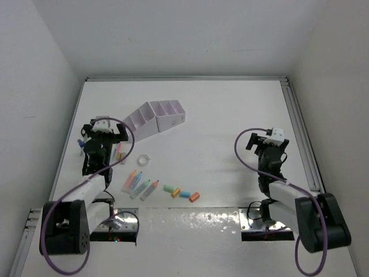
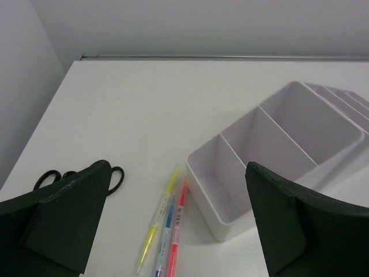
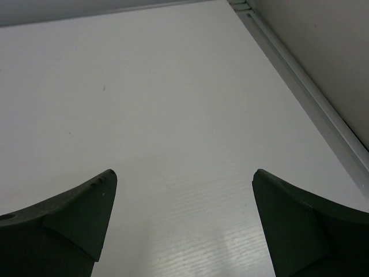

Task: Sort the stationery into containers
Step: Pick up the pen from the center of the board.

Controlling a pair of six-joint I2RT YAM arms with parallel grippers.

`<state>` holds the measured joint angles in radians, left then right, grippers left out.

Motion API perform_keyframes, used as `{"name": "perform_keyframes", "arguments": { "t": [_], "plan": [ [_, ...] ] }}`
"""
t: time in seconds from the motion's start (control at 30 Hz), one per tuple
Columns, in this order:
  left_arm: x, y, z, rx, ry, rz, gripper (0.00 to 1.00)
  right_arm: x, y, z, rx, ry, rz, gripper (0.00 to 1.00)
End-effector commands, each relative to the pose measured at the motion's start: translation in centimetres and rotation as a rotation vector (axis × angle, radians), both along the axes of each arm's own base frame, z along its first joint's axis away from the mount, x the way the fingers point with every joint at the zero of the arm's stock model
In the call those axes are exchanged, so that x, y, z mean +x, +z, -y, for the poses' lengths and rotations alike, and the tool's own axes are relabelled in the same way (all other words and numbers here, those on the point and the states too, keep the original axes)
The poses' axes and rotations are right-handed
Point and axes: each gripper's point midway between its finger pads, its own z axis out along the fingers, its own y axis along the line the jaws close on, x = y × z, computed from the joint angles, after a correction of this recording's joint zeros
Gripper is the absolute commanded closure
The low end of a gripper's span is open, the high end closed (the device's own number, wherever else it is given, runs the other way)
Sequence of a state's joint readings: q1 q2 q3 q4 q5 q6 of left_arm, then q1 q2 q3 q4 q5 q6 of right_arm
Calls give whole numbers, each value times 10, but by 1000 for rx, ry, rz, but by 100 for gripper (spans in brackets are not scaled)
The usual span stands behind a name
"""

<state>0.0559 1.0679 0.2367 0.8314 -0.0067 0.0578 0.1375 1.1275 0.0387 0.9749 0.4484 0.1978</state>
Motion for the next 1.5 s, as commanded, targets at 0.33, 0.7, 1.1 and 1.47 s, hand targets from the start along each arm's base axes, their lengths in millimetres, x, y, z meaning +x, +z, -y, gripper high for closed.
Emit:
{"name": "perform_keyframes", "arguments": {
  "t": [0.33,0.7,1.1,1.47],
  "plan": [
    [-59,-14,6,606,-348,-490,0,28,44,-30,-168,203,-346,1],
    [-121,-32,-1,733,-513,-870,0,7,44,-122,122,359,-397,52],
    [-170,-66,43,734,-768,-1148,0,-50,1,-152,397,82,-439,44],
    [-172,-109,55,747,-728,-1209,29,-76,-5,-160,317,60,-397,44]
  ]
}}
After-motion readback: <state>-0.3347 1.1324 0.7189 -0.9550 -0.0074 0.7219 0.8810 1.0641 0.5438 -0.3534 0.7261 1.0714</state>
